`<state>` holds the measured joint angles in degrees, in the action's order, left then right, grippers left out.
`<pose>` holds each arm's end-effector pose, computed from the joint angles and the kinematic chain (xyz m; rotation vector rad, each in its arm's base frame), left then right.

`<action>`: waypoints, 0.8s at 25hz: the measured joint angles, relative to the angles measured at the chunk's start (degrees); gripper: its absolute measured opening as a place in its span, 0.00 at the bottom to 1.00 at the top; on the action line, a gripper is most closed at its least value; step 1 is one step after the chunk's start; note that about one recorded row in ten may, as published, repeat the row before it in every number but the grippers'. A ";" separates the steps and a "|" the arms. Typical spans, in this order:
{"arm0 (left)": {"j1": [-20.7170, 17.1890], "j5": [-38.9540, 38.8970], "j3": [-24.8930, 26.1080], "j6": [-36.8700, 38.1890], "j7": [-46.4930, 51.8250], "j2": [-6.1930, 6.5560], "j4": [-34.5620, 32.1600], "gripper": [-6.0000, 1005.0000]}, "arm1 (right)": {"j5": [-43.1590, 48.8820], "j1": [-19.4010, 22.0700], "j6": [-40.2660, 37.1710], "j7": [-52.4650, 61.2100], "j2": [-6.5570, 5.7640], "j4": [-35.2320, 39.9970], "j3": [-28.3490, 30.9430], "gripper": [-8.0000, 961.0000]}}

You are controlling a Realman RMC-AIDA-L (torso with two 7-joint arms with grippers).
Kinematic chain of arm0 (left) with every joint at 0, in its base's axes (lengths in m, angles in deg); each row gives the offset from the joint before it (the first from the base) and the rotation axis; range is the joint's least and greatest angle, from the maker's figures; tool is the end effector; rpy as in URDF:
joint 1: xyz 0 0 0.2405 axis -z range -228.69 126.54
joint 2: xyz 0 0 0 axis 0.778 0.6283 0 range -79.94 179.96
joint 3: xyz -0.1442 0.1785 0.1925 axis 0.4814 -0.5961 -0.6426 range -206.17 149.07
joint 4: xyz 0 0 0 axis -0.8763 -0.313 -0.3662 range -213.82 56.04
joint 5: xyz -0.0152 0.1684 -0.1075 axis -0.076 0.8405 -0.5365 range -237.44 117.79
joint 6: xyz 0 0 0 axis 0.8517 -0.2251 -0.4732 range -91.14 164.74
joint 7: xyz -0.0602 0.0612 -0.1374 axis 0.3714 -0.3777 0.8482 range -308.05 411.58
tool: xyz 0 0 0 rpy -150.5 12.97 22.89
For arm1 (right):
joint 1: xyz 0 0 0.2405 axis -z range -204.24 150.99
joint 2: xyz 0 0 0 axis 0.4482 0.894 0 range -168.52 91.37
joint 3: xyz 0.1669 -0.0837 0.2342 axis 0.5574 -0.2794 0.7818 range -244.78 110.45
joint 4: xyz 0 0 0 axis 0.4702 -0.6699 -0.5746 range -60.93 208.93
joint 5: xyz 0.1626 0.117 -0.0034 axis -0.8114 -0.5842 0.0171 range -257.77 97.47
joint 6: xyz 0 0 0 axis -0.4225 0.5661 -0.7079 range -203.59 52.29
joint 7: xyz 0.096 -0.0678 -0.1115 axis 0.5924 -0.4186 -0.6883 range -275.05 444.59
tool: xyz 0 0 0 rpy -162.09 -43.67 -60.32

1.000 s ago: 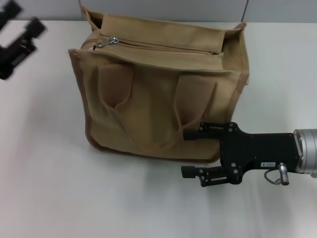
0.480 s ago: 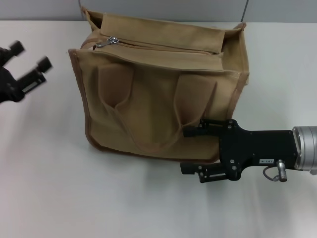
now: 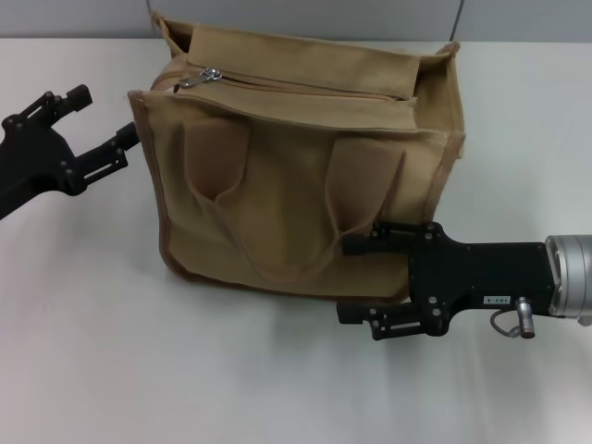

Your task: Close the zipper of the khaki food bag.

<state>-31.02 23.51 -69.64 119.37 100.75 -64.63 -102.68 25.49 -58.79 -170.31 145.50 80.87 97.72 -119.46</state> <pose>-0.3473 0.3292 0.0119 -2.1885 -0.4090 -0.8318 0.2523 0.3041 -0.0877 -2.9616 0.3063 0.9175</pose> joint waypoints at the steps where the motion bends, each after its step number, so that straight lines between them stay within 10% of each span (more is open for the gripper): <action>1: 0.14 0.00 -0.02 -0.25 -0.25 -0.01 0.00 0.83 | 0.00 0.06 0.01 0.00 0.00 0.00 0.00 0.86; 20: 3.81 1.41 5.41 -1.23 -7.56 -1.70 -0.73 0.82 | -0.52 0.36 -0.38 0.37 0.09 -0.78 0.00 0.86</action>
<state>-27.21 24.92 -64.23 118.14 93.20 -66.34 -103.42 24.97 -58.43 -170.69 145.87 80.96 96.95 -119.46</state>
